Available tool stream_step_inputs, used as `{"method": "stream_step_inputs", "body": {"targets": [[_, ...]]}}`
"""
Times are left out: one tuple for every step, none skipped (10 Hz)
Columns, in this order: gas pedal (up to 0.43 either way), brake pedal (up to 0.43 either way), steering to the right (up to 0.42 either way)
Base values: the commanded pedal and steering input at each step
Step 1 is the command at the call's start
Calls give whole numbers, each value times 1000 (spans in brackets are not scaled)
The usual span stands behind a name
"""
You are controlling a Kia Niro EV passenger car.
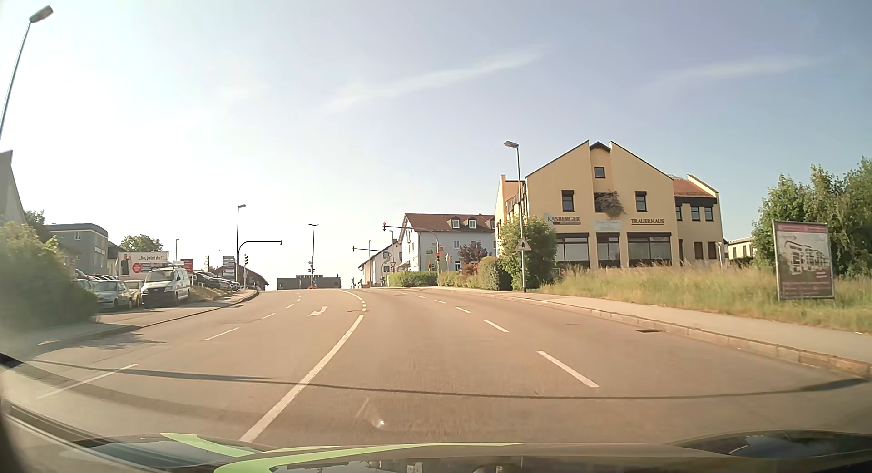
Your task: Follow the waypoints while adhering to traffic rules and regulations
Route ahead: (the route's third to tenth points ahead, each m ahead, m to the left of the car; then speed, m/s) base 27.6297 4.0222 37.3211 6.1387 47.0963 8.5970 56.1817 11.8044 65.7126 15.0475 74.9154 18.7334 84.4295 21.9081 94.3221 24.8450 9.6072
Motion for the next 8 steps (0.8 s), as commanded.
{"method": "stream_step_inputs", "body": {"targets": [[20, 0, -29], [47, 0, -33], [47, 0, -34], [47, 0, -35], [47, 0, -36], [47, 0, -37], [47, 0, -37], [47, 0, -38]]}}
